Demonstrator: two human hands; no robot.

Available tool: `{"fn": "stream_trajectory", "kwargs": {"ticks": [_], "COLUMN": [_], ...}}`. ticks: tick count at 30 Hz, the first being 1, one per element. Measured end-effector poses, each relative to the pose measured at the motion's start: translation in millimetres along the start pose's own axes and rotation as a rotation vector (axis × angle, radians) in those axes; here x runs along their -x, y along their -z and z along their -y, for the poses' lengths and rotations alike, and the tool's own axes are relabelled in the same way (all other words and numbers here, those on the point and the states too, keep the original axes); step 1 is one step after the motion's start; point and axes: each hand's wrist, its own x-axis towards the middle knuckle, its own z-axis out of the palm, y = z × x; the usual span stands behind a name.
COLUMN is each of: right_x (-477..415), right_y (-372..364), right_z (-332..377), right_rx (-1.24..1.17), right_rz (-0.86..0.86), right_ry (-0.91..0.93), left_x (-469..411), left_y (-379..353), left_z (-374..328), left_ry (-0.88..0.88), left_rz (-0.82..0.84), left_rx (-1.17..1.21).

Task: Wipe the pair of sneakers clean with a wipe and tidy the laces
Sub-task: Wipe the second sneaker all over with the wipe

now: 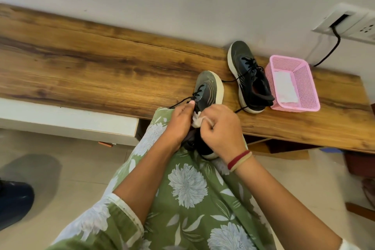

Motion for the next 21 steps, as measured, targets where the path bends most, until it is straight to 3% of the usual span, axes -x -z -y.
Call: {"fn": "stream_trajectory", "kwargs": {"ticks": [3,7,11,13,15,16,18,21], "right_x": [-11,5,25,18,-1,-12,-33,-53], "right_y": [-3,-11,9,19,27,29,30,13], "right_z": [2,-1,0,-4,-12,-21,-38,-42], "right_rx": [-0.130,0.081,-0.001,-0.309,-0.641,-0.646,-0.374,-0.102], "right_rz": [-0.140,0.080,0.138,0.130,-0.021,-0.109,-0.138,-0.014], "right_ry": [-0.118,0.012,0.013,-0.205,-0.513,-0.583,-0.515,-0.351], "left_x": [2,3,2,1,2,2,2,4], "left_y": [2,4,1,-1,0,1,1,1], "left_z": [-2,1,0,-1,0,2,3,3], "left_ry": [0.015,0.024,0.004,0.046,0.073,0.059,0.024,0.023], "left_rz": [0.056,0.038,0.030,0.028,0.061,0.086,0.132,0.174], "left_rx": [0.050,0.029,0.046,0.108,0.150,0.135,0.096,0.162]}}
